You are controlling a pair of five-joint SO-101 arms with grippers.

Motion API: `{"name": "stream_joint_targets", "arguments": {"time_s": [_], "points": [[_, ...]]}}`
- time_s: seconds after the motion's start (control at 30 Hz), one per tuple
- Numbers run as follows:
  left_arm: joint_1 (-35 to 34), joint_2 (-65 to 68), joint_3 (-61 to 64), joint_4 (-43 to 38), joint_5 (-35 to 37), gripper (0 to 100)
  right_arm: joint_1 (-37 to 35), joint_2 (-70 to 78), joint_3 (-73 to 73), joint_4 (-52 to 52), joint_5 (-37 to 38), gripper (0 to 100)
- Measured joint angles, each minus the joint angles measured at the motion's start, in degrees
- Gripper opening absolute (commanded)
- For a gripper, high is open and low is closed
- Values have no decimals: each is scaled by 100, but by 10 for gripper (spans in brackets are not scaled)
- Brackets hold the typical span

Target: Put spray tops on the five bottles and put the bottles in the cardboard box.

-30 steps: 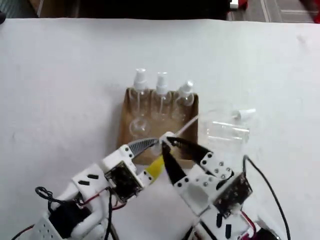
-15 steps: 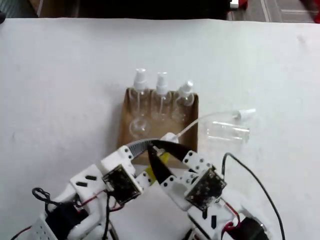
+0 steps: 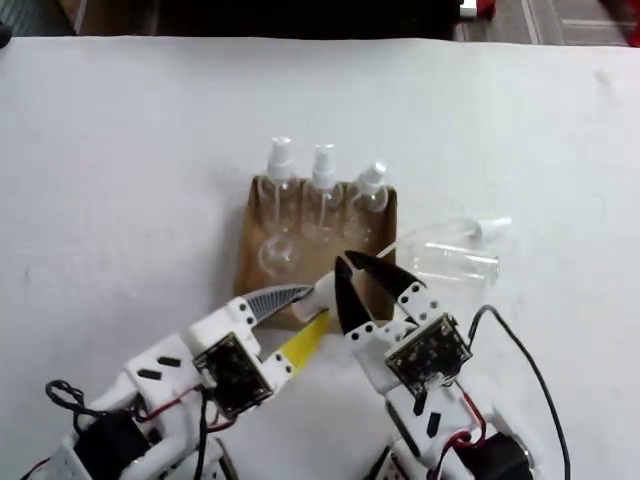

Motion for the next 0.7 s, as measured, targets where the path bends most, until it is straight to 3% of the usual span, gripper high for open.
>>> {"name": "stream_joint_targets", "arguments": {"time_s": [0.2,0.7], "points": [[-35,0,-334,387,0,22,44,0,220,-53,0,16],[0,-431,-668,396,0,22,18,9,290,-53,0,16]]}}
